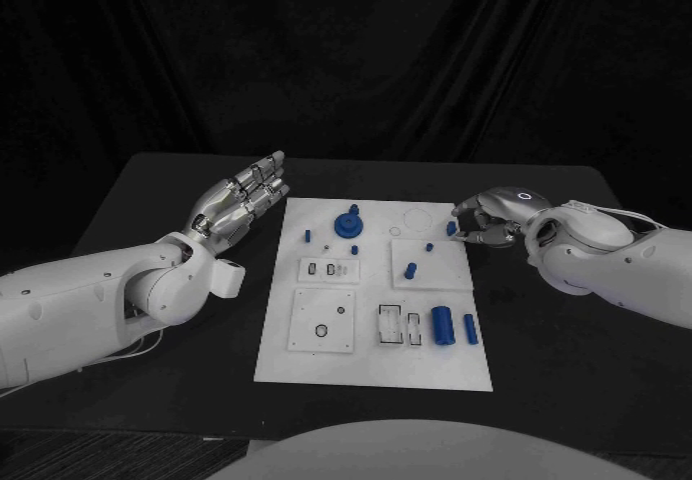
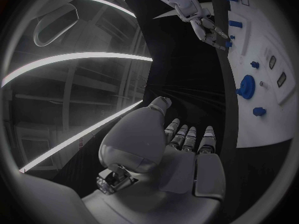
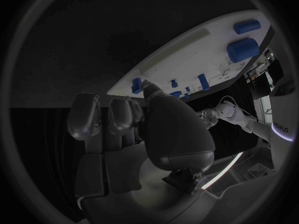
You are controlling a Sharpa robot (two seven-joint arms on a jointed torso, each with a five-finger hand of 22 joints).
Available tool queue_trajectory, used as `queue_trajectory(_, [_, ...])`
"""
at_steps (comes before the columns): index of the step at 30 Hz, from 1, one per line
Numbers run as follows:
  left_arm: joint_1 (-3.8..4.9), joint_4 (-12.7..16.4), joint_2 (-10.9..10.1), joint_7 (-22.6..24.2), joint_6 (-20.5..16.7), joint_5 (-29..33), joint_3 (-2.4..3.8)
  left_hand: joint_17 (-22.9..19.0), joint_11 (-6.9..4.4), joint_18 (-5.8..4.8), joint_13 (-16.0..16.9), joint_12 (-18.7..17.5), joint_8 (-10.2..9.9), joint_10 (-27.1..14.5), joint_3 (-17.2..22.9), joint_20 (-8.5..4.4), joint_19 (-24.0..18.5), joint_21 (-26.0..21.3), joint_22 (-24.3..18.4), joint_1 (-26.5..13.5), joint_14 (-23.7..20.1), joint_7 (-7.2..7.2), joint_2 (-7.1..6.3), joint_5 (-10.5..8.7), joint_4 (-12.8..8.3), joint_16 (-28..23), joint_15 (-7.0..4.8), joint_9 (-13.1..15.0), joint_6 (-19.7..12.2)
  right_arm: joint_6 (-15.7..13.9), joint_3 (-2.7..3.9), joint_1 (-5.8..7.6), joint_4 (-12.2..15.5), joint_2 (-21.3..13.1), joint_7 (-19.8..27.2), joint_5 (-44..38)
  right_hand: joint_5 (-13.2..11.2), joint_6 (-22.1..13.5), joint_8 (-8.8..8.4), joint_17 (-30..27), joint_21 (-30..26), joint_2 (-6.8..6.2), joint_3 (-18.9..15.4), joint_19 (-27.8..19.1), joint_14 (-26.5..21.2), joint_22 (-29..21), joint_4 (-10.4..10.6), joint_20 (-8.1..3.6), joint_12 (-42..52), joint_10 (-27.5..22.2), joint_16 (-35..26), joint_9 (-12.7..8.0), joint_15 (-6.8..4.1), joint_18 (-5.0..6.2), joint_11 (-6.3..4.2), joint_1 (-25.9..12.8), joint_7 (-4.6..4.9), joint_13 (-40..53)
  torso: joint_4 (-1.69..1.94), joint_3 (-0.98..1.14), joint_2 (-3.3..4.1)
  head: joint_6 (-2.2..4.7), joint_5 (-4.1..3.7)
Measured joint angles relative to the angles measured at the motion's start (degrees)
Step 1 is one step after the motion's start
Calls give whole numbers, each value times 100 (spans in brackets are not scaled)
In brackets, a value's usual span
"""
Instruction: Assemble the parts on the task board
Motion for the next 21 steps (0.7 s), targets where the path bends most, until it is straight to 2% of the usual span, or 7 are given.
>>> queue_trajectory(8, [-3,-8,8,-1,8,0,0,1,0,0,0,0,0,0,6,0,0,0,1,0,0,0,0,0,-6,0,0,0,0,0,0,-14,-84,84,0,2,228,164,75,-25,-13,-6,34,0,0,4,-1,0,-171,-229,0,118,0,0,-8,6,-21,-151,0,-1,-2,-5,-1])
queue_trajectory(21, [-8,-16,16,-4,21,0,0,3,0,0,0,-1,0,0,6,0,0,0,1,0,0,0,0,0,-6,0,0,-1,0,7,1,-17,-176,175,6,4,317,348,186,-51,-13,-26,89,0,0,3,-8,0,-125,-230,0,247,0,0,-9,26,-21,-105,3,3,-2,-10,-9])
